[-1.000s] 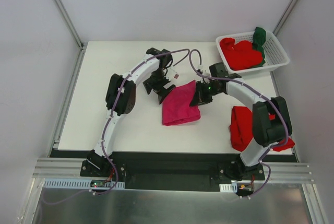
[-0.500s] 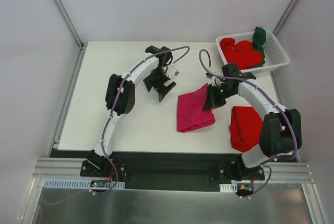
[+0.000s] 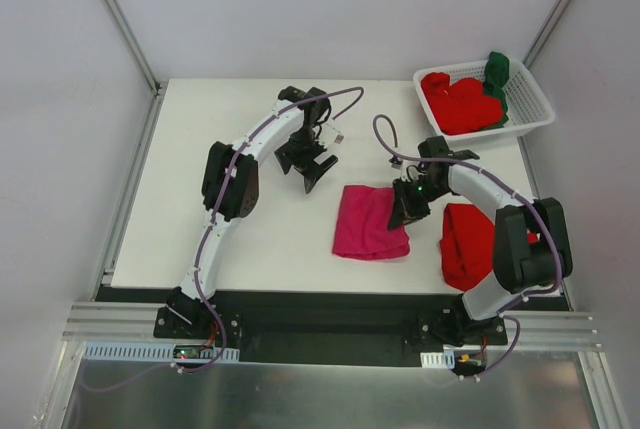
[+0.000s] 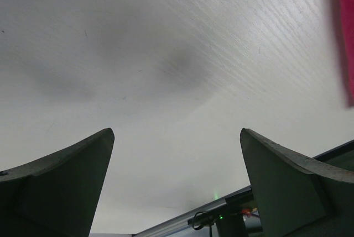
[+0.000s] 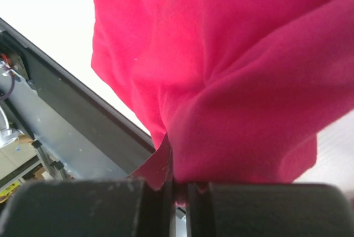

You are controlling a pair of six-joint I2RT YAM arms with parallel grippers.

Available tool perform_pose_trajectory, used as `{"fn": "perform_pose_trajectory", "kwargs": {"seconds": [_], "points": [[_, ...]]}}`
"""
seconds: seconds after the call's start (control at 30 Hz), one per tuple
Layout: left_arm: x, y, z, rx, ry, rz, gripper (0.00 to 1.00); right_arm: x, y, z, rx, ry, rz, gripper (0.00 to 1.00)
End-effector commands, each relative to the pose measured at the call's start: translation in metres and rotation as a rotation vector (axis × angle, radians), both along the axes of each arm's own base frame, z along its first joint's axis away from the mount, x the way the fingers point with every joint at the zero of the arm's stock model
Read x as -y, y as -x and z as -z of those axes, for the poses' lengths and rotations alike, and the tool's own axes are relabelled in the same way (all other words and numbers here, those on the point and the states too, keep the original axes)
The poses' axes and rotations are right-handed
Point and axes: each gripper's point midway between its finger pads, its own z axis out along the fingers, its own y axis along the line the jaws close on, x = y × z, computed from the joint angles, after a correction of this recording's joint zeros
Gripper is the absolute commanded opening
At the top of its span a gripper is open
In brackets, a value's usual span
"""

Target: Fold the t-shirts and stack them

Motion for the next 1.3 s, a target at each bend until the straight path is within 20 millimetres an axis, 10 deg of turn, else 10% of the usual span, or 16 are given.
{"fn": "perform_pose_trajectory", "kwargs": {"seconds": [0.0,1.0,1.27], "points": [[0.004,0.003,-0.039,0.060,0.040,0.030,0.99,-0.005,-0.005,0.008,0.028,-0.009,-0.034,0.01],[0.055,0.011,-0.024,0.059,0.080,0.106,0.99,0.012,-0.001,0.042,-0.002,0.119,-0.090,0.01],[0.076,0.051,-0.005,-0.122,0.135,0.054,0.99,0.012,-0.012,0.034,0.026,0.126,-0.085,0.01]]}}
